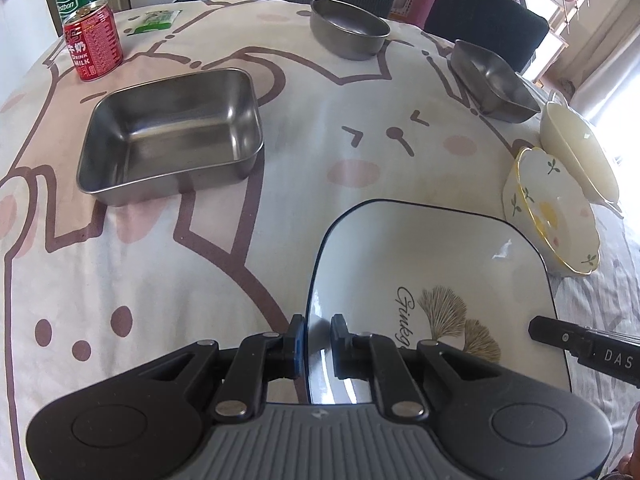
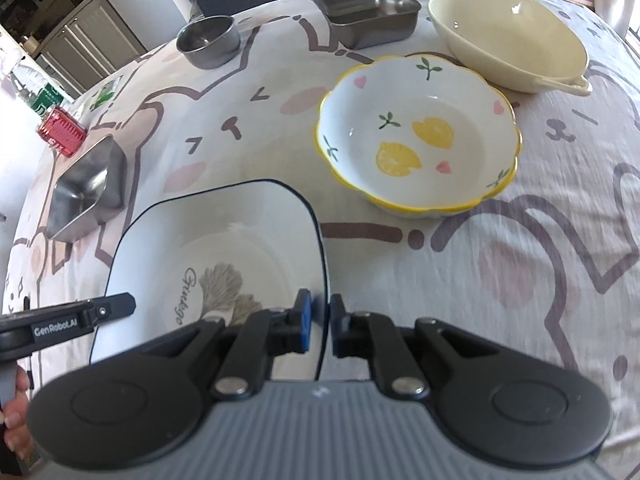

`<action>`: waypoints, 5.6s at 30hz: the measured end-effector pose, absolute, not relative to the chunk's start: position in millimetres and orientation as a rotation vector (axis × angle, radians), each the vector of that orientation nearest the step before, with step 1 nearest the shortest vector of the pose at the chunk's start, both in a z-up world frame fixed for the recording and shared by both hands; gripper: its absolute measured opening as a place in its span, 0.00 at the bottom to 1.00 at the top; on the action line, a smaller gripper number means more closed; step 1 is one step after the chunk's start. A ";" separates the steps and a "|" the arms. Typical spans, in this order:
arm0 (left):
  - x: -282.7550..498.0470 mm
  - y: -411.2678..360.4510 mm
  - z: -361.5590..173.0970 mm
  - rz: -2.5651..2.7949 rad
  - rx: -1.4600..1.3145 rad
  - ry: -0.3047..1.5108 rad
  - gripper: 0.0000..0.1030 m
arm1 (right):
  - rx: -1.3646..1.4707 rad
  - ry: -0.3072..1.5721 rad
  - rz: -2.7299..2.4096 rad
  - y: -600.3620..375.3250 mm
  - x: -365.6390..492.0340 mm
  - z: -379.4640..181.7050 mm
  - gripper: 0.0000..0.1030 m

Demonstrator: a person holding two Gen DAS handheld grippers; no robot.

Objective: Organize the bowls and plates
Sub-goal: 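Lift and carry the white plate with both tools across the table, then lower the white plate onto the table and open both tools, then withdraw both tools and move the right tool to the cream bowl handle, then grasp one cream bowl handle with the right tool while the left tool grasps the other, then lift and tilt the cream bowl with both tools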

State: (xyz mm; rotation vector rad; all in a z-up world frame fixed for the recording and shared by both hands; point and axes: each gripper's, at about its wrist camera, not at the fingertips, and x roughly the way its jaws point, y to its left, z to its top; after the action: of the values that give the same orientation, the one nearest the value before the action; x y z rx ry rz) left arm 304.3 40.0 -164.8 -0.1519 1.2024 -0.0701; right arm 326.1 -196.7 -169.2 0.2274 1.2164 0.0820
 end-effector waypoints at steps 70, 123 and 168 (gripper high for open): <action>287.2 41.7 -135.4 -0.071 -0.026 1.083 0.99 | 0.091 1.105 0.145 -195.8 303.8 -147.1 0.96; 423.6 -154.0 -89.0 -0.498 0.033 0.677 1.00 | 1.082 0.631 -0.460 -428.3 360.2 -196.0 0.13; 476.2 -318.2 -166.9 -0.653 -0.019 0.954 0.40 | 0.862 0.709 -0.502 -563.5 265.8 -163.7 0.30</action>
State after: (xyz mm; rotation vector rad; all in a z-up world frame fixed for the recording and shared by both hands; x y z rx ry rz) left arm 476.2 -318.2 -166.9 -0.0191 0.9540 -0.6534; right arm 265.8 -563.5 -163.7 0.8620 0.7091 -0.5023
